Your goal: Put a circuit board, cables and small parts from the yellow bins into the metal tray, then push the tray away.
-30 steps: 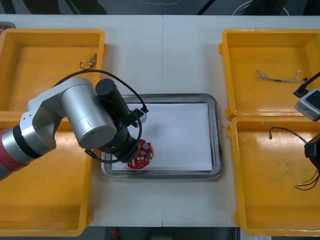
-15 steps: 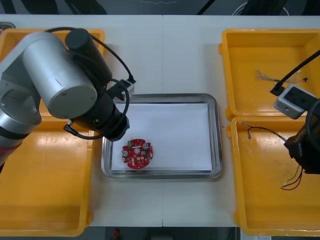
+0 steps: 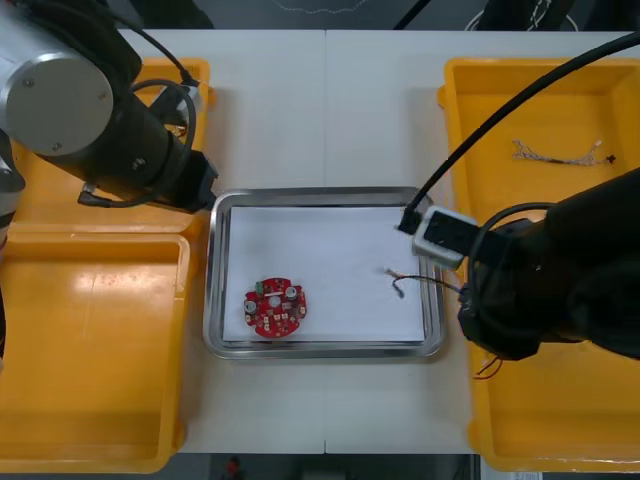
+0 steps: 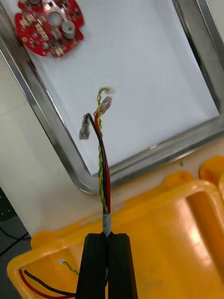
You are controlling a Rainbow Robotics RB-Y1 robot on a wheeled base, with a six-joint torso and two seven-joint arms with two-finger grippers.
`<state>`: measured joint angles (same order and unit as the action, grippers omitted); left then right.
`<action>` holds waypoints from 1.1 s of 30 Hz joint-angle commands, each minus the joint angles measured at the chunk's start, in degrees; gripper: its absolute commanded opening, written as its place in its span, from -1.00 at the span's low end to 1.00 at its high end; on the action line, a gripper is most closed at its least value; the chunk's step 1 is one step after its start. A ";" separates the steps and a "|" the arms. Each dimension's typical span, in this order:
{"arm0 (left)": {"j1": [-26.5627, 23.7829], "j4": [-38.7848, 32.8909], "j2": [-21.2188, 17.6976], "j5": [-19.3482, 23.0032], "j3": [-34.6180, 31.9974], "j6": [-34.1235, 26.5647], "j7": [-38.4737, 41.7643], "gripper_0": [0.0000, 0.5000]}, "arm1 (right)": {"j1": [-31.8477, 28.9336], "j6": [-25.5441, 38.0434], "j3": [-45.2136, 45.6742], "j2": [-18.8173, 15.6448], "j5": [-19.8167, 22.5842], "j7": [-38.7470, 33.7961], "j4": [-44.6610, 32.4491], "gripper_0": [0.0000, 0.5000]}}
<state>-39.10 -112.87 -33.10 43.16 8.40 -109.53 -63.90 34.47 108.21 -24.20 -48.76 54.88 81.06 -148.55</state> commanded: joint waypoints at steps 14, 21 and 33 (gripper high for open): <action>-10.39 20.94 -0.38 -2.56 -11.65 -0.47 8.97 1.00 | 9.30 -12.49 -19.57 6.13 -11.81 14.83 10.82 -1.00; -13.29 28.41 -0.56 -3.87 -11.82 -0.47 10.55 1.00 | 9.39 -18.29 -22.74 6.05 -13.39 22.22 16.27 -1.00; -17.68 38.78 -0.56 -5.46 -11.74 -0.47 11.78 1.00 | 10.09 -25.41 -31.70 5.61 -20.16 22.83 22.16 -1.00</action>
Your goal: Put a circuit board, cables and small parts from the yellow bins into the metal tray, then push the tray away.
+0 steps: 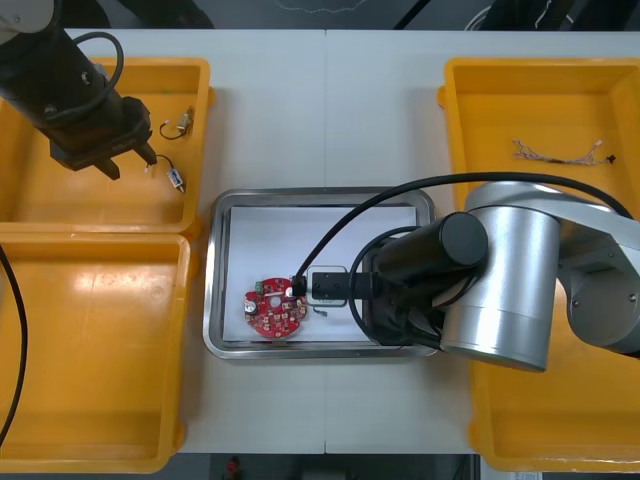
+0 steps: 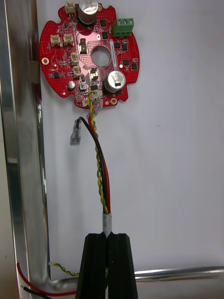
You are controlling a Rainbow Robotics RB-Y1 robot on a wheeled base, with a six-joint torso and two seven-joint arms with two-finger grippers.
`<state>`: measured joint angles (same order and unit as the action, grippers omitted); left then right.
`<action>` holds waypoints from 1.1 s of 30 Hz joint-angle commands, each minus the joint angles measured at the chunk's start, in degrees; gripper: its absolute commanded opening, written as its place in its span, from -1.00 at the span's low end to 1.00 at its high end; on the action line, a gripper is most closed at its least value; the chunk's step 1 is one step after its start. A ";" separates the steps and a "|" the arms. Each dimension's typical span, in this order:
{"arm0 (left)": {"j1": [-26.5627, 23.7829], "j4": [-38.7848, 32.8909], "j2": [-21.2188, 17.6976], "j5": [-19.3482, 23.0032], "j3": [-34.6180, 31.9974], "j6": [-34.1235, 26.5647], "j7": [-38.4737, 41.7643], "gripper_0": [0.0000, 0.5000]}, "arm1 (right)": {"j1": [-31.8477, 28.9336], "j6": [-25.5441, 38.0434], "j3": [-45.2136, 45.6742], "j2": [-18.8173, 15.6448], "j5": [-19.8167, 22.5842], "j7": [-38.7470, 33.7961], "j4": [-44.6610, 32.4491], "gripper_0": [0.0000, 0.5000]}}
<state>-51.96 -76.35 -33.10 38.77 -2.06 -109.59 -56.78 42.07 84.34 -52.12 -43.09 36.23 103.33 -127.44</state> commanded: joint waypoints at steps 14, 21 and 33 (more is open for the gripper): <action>-7.80 10.60 -0.38 -1.68 2.41 5.87 5.54 1.00 | 2.75 -8.23 -8.61 -0.76 -5.29 0.38 8.79 -1.00; -7.80 13.07 0.23 -1.33 3.20 9.21 5.63 1.00 | 2.84 -10.87 -9.23 -0.41 -5.47 0.38 12.22 -1.00; -7.80 19.22 1.99 1.22 7.51 18.00 6.07 1.00 | 2.93 -10.78 -8.26 -0.41 -5.91 -0.24 10.90 1.00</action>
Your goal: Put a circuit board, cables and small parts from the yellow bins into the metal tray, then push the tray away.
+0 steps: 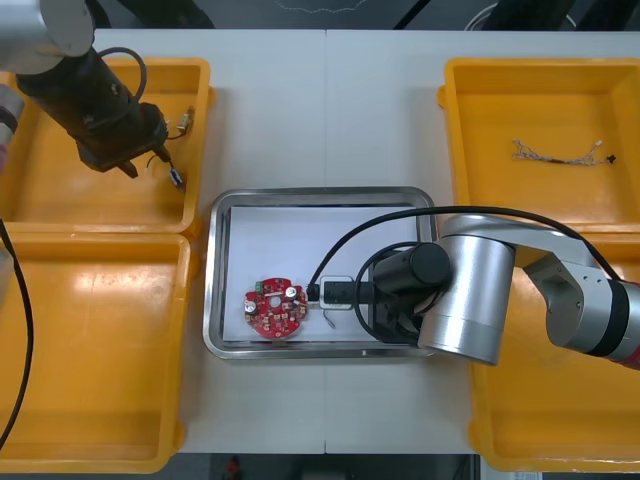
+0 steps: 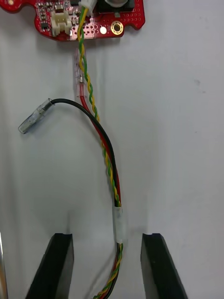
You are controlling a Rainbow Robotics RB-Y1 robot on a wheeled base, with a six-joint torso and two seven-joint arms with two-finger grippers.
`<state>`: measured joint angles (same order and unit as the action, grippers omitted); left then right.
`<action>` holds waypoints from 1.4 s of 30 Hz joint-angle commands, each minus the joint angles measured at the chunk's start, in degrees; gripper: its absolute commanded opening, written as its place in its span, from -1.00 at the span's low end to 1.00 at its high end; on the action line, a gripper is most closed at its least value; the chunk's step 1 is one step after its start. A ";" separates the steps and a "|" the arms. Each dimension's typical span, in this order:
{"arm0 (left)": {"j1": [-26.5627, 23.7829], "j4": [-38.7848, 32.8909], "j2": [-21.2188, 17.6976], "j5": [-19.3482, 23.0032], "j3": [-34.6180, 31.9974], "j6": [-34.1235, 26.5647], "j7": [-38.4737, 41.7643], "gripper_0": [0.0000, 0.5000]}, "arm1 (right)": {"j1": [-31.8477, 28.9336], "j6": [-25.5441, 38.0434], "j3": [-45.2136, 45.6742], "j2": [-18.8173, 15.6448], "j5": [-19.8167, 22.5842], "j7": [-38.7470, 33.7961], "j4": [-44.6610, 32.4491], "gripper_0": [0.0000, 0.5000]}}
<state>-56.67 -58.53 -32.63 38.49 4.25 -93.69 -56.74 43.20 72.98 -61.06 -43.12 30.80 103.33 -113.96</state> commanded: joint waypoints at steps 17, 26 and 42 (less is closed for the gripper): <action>-2.66 3.68 2.57 2.64 8.49 7.39 7.08 1.00 | 1.80 28.53 17.73 3.74 3.75 -0.32 -16.99 1.00; -1.87 3.95 2.57 3.26 8.41 8.44 7.08 1.00 | 1.80 37.02 33.20 6.03 12.71 -1.99 -17.96 1.00; -0.46 4.03 2.57 3.17 8.49 10.20 6.91 0.67 | 1.72 37.02 45.86 4.18 11.22 -21.42 -13.12 1.00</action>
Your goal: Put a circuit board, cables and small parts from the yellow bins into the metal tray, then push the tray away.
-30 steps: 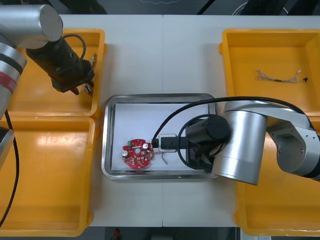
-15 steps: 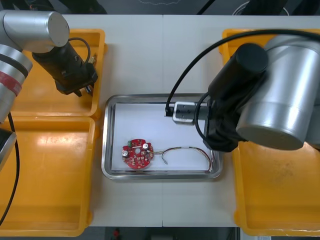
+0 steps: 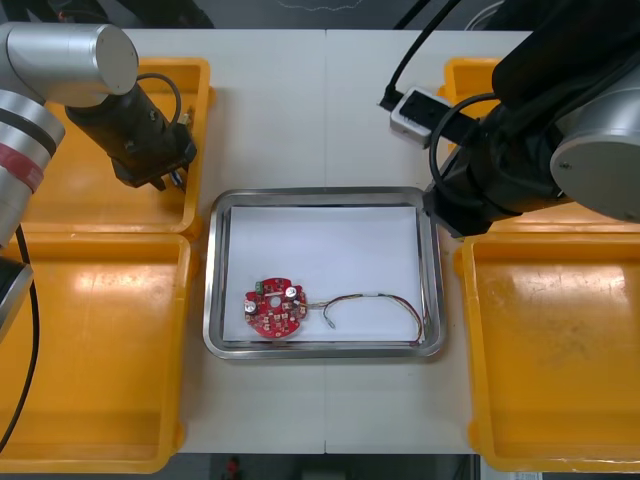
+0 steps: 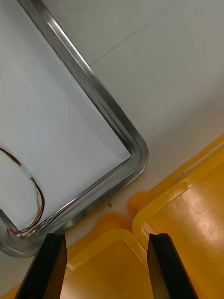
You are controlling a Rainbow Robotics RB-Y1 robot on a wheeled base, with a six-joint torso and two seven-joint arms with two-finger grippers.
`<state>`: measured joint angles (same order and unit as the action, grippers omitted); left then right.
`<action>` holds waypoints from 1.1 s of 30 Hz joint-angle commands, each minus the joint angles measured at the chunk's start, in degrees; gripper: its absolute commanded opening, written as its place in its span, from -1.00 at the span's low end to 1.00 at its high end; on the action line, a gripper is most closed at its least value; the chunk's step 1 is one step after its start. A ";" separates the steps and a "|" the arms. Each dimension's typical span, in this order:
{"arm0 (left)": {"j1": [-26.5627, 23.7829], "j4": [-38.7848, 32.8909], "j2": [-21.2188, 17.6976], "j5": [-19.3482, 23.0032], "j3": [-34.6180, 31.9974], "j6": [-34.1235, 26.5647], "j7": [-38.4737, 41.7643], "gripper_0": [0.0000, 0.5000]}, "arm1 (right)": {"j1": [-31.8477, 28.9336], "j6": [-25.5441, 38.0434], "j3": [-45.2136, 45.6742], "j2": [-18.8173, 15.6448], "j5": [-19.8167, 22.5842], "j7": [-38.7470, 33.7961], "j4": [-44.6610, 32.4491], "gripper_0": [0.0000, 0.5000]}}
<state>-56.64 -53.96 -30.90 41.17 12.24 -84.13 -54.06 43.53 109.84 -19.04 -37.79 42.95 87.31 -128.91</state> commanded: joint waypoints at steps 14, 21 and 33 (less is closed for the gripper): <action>-0.49 -0.62 0.05 1.10 -0.29 0.54 4.31 -0.99 | 1.47 0.16 13.77 -2.56 -7.88 -17.26 15.00 1.00; -0.49 -1.58 -0.65 1.19 -3.10 -1.13 3.61 -0.99 | 2.79 0.16 17.46 -3.08 -10.43 -18.58 23.44 1.00; -0.49 -10.55 -3.02 0.40 -8.64 -12.47 3.08 -0.99 | 12.11 0.16 20.36 -2.47 -13.77 -21.39 44.27 1.00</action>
<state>-56.63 -59.89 -31.25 41.97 6.03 -93.56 -54.06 50.85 109.84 -2.02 -38.82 30.69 69.29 -87.17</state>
